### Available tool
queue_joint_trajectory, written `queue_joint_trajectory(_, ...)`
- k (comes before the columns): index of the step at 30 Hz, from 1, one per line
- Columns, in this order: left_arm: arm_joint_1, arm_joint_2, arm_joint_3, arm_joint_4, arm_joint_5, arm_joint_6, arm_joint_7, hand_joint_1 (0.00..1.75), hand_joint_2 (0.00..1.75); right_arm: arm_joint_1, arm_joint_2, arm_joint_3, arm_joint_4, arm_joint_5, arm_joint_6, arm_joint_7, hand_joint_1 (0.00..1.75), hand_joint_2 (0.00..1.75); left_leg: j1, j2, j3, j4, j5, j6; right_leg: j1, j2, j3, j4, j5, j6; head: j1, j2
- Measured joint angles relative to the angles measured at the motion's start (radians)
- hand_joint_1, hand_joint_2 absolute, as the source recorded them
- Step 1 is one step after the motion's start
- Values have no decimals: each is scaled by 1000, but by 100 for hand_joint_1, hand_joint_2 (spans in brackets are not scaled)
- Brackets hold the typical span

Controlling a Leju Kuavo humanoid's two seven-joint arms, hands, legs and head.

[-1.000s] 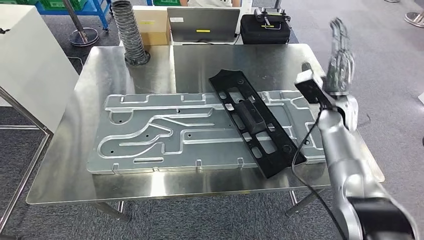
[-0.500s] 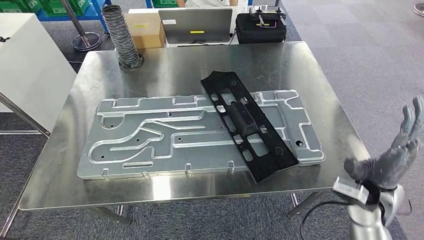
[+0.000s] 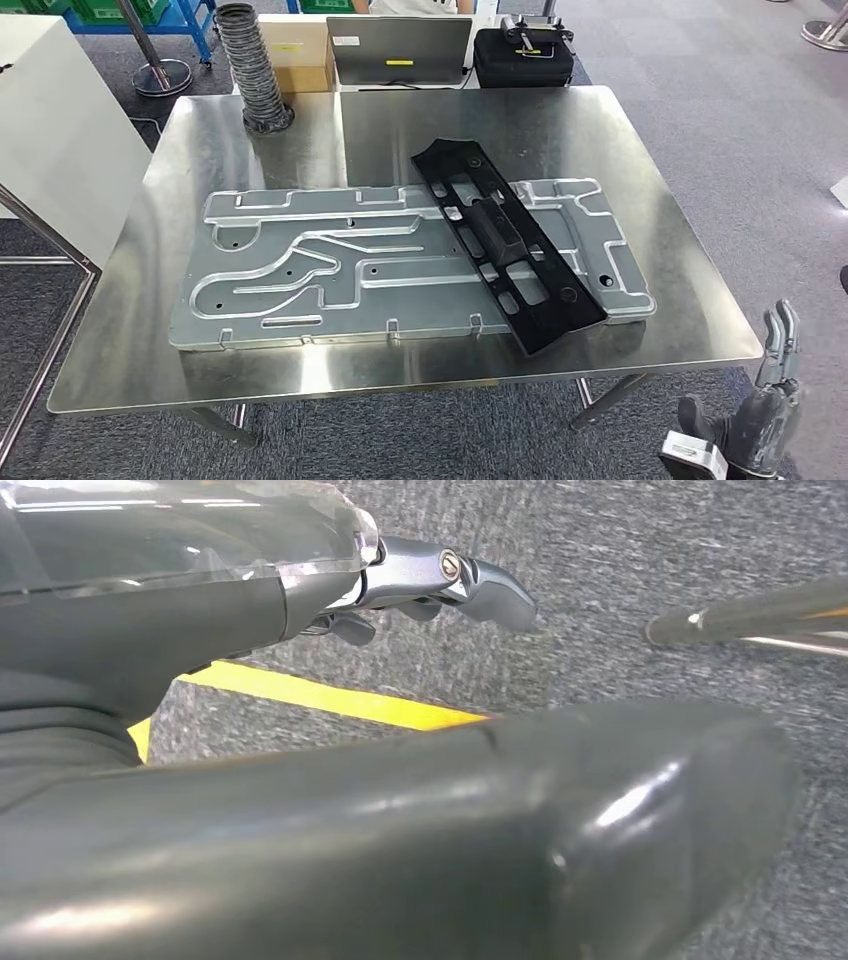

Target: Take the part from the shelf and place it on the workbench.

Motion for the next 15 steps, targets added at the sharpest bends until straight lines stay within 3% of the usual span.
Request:
queue_joint_trajectory(1,1,-1,0,0,-3,1,-1,0,0,1,19,-17,30,8,16,0,0,0,-1,0,-7,1,5,0,-1,0,1,18,-5,0,0,0)
queue_joint_trajectory(2,3,-3,0,0,-6,2,-2,0,0,2,37,-37,62,17,29,0,0,0,-2,1,-14,2,10,-1,-1,0,23,-6,9,-2,0,0)
queue_joint_trajectory(5,4,-9,0,0,-12,6,-6,0,0,-1,76,-88,136,34,49,0,0,0,-6,0,-26,3,24,-8,3,-2,155,-220,81,-16,0,0)
queue_joint_trajectory(6,4,-10,0,0,-14,7,-7,0,0,-2,84,-98,151,36,51,0,0,0,-7,0,-28,2,29,-13,6,-2,179,-265,94,-22,0,0)
queue_joint_trajectory(8,4,-12,0,0,-16,8,-8,0,0,-3,97,-113,175,39,52,0,0,0,-6,0,-30,0,40,-26,14,-3,184,-283,107,-32,0,0)
queue_joint_trajectory(10,5,-12,0,0,-16,8,-8,0,0,-4,108,-123,193,39,52,0,0,0,-4,0,-35,2,41,-38,11,-3,175,-288,125,-44,0,0)
queue_joint_trajectory(12,7,-13,0,0,-16,9,-9,0,0,-5,117,-128,205,39,52,0,0,0,-4,-1,-59,54,-14,-49,6,-6,157,-295,147,-56,0,0)
queue_joint_trajectory(15,8,-14,0,0,-16,10,-8,0,0,-10,133,-142,239,52,70,0,0,0,0,-1,-111,243,-150,-59,9,-7,113,-292,178,-62,0,0)
